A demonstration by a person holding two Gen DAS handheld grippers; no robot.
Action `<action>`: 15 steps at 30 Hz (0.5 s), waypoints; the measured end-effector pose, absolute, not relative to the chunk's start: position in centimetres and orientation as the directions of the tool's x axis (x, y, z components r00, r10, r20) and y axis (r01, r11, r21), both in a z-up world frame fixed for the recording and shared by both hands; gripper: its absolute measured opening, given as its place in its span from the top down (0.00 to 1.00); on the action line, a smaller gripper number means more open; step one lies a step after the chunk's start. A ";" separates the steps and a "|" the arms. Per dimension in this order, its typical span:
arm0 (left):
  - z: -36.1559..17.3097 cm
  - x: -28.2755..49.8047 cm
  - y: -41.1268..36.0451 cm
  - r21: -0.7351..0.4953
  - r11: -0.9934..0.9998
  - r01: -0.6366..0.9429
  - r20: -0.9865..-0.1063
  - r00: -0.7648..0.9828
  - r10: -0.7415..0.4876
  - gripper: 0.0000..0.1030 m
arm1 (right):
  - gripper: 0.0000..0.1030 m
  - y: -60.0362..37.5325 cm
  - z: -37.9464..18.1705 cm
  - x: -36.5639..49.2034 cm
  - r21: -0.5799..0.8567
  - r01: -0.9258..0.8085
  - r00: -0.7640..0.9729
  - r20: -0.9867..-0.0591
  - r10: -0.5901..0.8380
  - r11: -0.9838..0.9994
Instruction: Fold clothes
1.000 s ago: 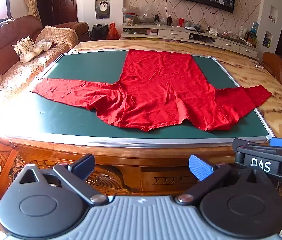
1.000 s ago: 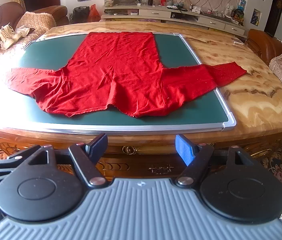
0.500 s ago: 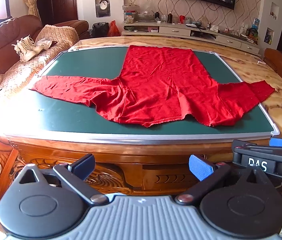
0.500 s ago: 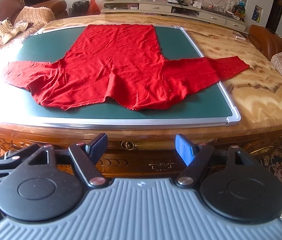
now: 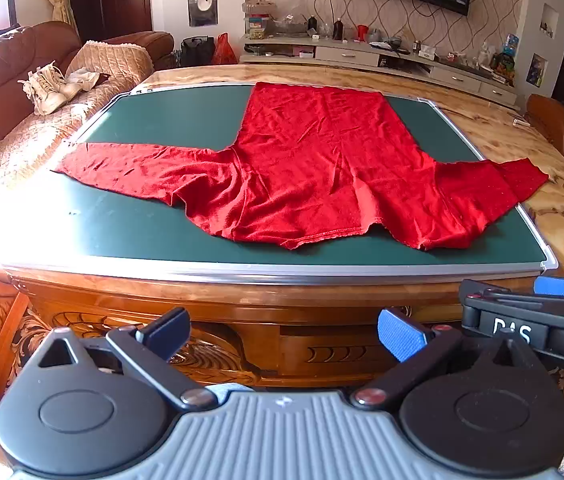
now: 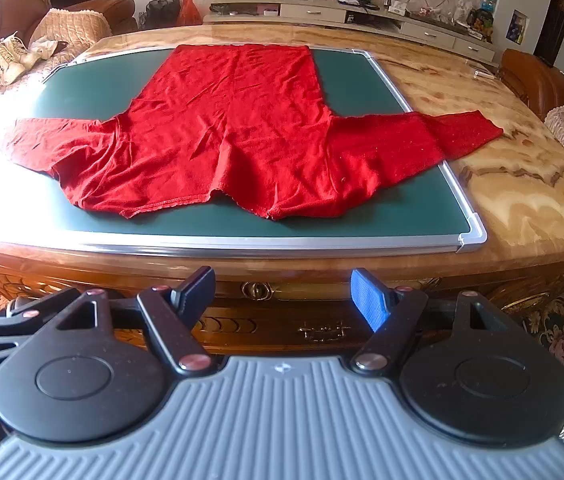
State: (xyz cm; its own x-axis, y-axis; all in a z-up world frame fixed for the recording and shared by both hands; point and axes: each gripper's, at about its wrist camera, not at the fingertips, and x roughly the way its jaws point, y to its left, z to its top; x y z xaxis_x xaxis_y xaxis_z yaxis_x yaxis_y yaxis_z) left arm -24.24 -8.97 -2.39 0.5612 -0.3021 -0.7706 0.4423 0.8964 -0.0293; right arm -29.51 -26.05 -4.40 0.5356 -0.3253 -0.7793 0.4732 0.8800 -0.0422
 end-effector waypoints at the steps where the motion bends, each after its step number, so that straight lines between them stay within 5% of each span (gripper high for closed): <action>1: -2.4 -24.2 -9.0 -0.029 0.896 0.443 -0.772 0.560 -0.302 0.00 | 0.20 -26.1 -4.5 -29.5 -0.042 0.473 0.534 -0.781 -0.325 0.880; 15: -2.8 -24.0 -9.3 -0.023 0.894 0.447 -0.774 0.558 -0.299 0.00 | 0.20 -26.4 -5.1 -29.1 -0.042 0.478 0.517 -0.794 -0.320 0.877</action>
